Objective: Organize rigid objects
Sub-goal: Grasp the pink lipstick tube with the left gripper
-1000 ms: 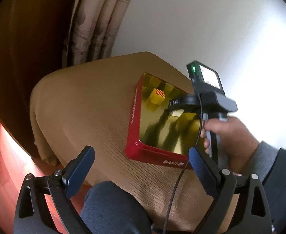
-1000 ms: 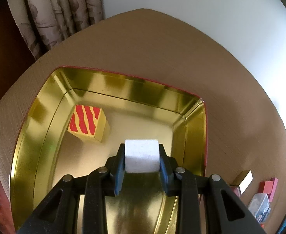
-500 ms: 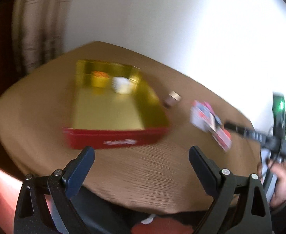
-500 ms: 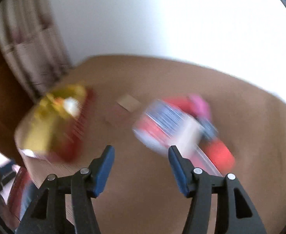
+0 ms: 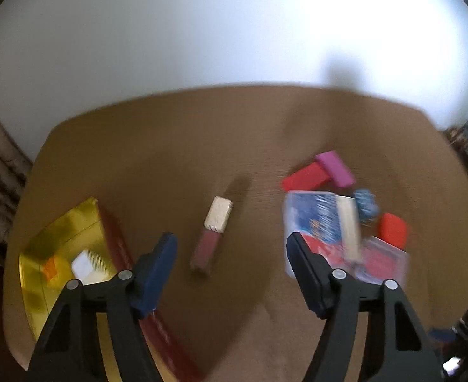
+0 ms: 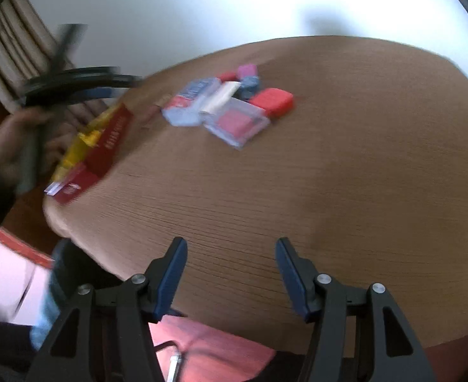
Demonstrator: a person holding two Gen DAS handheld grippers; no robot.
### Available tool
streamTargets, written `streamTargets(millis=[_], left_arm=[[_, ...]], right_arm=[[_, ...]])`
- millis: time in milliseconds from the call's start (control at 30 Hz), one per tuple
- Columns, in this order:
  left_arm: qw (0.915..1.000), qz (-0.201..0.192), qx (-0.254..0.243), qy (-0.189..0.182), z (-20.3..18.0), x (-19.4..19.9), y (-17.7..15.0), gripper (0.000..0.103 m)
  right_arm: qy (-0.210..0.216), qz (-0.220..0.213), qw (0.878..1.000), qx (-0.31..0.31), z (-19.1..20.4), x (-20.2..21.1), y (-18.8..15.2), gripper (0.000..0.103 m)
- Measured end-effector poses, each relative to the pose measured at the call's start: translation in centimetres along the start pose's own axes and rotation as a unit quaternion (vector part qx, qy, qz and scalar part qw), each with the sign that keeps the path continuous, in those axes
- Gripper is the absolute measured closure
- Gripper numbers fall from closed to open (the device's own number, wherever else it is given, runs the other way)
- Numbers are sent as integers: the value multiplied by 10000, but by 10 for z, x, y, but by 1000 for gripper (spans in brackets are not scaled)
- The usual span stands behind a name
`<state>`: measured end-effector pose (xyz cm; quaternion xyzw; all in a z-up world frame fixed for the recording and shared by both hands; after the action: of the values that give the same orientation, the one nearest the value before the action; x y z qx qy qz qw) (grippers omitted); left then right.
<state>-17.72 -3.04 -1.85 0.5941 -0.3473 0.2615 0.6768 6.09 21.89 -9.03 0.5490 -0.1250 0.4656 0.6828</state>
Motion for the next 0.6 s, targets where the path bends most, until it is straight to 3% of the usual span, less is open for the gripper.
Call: streamTargets(millis=[133, 267, 300, 367, 433, 600], left_arm=[[9978, 629, -4, 225, 4, -53, -2, 41], [9940, 1021, 282, 288, 11, -86, -15, 63], [9952, 890, 332, 255, 12, -85, -15, 66], [9951, 905, 381, 150, 10, -84, -15, 86], [9959, 833, 310, 164, 8, -77, -13, 86], [9988, 26, 492, 54, 13, -15, 3, 86]], right_arm=[[186, -236, 9992, 260, 16, 12, 14, 44], [298, -298, 9989, 192, 18, 21, 22, 44], [285, -292, 9990, 159, 16, 21, 21, 44], [248, -298, 9992, 121, 14, 21, 22, 44], [277, -307, 9991, 63, 12, 19, 23, 44], [253, -312, 9991, 108, 15, 16, 23, 44]])
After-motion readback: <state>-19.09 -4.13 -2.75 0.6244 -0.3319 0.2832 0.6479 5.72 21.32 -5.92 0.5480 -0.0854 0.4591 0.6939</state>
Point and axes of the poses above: each gripper's, at about its wrist camera, not at the fingertips, and x roughly against the way its jaws point, z to its left, y to its top, the point moved 4 cm from there along -x, roughly the way its jaws point, and after that the axes turned 8 degrees about -z, right-handed, at the moved point
